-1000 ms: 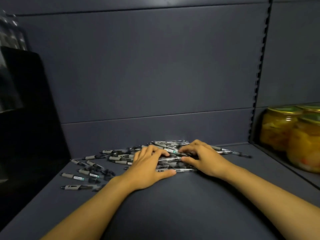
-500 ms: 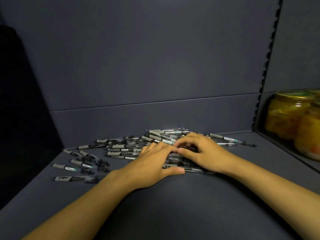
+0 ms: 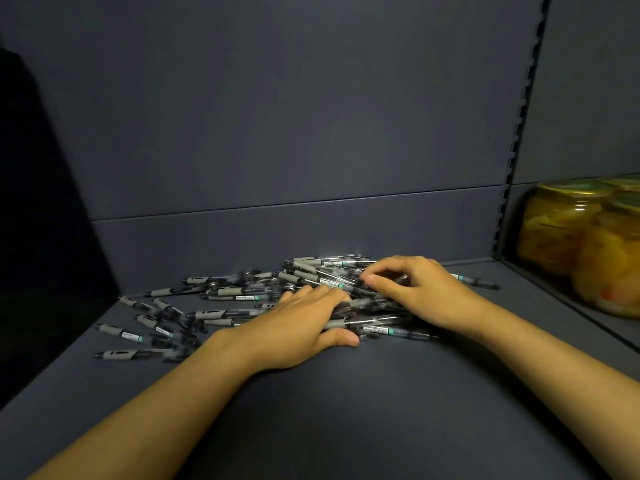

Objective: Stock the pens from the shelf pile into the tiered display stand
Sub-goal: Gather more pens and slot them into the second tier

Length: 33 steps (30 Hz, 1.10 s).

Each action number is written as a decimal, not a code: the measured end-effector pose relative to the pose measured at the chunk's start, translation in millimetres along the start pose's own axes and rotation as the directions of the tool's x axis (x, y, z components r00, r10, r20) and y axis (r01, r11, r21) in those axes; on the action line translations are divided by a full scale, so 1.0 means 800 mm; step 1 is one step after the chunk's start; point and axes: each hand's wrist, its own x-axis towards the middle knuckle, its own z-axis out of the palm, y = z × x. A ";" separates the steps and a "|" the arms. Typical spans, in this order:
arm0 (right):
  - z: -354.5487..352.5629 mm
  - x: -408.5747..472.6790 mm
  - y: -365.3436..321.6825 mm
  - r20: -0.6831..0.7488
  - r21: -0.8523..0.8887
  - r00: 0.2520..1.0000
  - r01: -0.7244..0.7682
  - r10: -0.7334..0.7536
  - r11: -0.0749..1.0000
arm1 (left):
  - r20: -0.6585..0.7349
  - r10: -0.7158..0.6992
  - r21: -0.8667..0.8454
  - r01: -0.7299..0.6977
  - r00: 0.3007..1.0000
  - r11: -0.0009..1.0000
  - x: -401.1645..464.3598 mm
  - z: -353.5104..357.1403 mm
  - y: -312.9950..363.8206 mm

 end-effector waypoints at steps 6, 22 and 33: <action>-0.016 -0.007 -0.013 0.136 -0.021 0.990 0.053 -0.050 0.998 | -0.056 0.039 -0.064 -0.043 0.998 0.997 -0.004 0.000 -0.001; 0.033 -0.017 -0.020 0.224 -0.051 0.970 0.106 -0.092 0.993 | -0.084 -0.058 -0.045 0.055 0.995 0.997 -0.025 0.001 -0.032; 0.053 0.003 -0.028 0.008 0.196 0.995 0.097 -0.100 0.976 | -0.041 -0.060 -0.073 0.057 0.997 0.996 -0.018 -0.005 -0.031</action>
